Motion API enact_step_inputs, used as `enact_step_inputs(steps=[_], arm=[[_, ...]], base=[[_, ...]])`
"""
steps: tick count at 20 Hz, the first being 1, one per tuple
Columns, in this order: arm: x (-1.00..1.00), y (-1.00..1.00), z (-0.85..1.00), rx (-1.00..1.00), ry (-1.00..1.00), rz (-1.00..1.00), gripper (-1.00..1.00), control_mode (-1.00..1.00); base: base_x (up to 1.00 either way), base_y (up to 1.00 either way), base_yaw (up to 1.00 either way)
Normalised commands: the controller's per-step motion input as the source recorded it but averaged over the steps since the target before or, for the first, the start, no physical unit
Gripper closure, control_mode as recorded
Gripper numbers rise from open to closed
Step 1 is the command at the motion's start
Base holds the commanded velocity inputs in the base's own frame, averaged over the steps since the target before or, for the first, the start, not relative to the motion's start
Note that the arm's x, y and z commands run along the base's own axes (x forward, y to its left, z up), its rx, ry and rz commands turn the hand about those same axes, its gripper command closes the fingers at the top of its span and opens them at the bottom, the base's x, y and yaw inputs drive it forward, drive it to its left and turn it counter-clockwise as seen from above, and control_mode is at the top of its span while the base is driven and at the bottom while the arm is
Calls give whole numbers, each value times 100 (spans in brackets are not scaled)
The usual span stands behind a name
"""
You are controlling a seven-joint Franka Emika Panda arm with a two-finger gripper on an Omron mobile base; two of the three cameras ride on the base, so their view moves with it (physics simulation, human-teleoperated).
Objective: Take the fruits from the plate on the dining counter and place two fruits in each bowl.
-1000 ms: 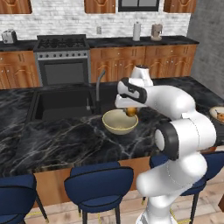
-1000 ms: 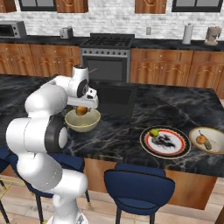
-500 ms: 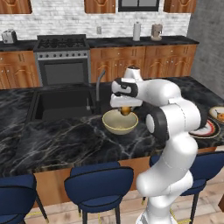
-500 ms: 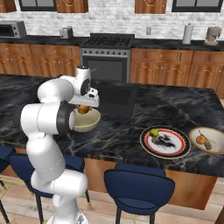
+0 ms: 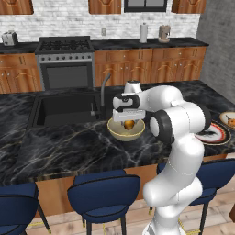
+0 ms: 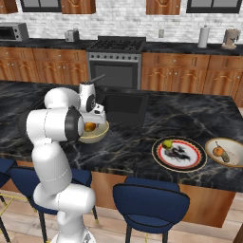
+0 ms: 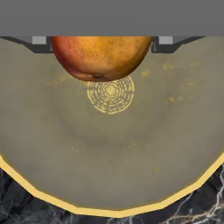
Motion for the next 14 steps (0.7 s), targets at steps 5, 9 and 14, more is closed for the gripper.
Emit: enact_step_inputs(steps=[5, 9, 14], arm=[[0, 0, -26, 0, 1, 0, 100, -100], [0, 0, -38, 0, 0, 0, 100, -100], [0, 0, -36, 0, 0, 0, -100, -100]], base=[[0, 0, 0], [0, 0, 0], [0, 0, 0]])
